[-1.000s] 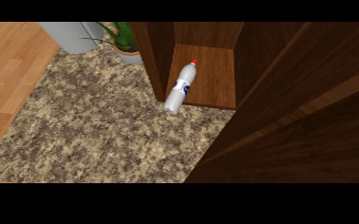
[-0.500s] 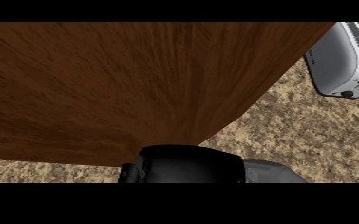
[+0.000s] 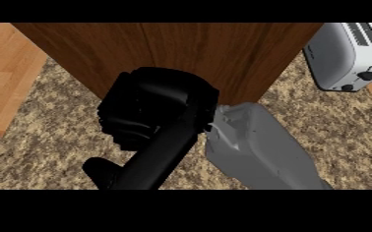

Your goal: Pick up the bottled water, place it into the cabinet and close the cabinet

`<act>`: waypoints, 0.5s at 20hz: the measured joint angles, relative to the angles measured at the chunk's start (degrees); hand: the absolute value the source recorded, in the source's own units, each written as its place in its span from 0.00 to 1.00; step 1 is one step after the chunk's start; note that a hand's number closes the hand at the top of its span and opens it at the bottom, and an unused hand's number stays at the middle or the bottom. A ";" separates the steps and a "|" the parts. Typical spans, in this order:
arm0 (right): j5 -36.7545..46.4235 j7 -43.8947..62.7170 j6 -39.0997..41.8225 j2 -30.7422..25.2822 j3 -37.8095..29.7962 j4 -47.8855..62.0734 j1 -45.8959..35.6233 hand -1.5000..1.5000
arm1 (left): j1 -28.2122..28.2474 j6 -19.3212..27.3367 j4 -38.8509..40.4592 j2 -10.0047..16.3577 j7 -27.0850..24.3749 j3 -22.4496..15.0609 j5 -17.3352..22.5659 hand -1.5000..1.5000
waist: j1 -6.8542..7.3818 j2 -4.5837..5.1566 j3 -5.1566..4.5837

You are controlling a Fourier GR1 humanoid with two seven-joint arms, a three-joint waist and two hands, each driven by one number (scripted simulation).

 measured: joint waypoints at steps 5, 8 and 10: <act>-0.18 -2.19 4.78 -0.50 -4.98 9.08 -1.57 1.00 | 1.05 -1.87 0.35 -2.24 1.47 2.63 0.07 0.00 | -0.74 0.03 0.03; 1.29 -4.42 7.27 -1.22 -7.55 14.17 -2.18 1.00 | 0.34 -1.90 -0.17 -3.52 2.40 3.01 -0.66 0.00 | -1.06 0.07 0.03; 2.37 -6.56 9.43 -1.53 -8.90 16.55 -2.41 1.00 | 0.50 -2.88 0.53 -4.25 2.99 3.61 -0.88 0.00 | -0.99 -0.11 -0.12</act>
